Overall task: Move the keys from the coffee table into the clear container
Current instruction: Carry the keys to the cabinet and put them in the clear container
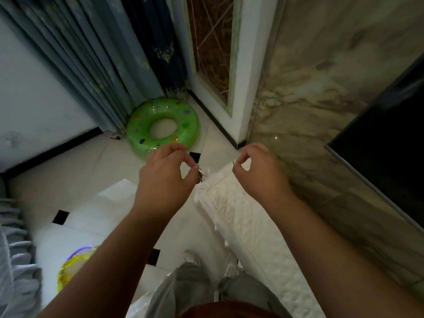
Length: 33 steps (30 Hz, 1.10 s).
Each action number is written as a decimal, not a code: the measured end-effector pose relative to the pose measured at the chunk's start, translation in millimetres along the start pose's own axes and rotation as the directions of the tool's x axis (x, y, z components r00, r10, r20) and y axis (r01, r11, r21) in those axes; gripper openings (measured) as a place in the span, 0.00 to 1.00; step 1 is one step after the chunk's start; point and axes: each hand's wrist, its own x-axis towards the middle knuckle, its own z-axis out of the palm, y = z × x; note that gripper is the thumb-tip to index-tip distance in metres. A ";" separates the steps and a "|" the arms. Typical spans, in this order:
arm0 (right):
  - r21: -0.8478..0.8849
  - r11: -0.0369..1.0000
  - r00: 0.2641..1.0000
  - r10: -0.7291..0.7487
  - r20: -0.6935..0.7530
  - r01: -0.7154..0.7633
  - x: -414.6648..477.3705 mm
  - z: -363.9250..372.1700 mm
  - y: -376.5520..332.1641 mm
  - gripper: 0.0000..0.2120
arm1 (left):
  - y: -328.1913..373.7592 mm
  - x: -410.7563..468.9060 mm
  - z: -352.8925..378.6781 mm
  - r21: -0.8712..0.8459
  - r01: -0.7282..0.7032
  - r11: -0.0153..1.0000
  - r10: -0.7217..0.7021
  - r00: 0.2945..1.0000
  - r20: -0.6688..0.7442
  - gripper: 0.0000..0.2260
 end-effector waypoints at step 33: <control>0.244 0.711 0.593 0.691 -0.414 -0.659 8.2 37.6 44.6 0.05 | 8.5 174.5 123.7 -0.230 -0.590 0.774 0.623 0.644 0.444 0.02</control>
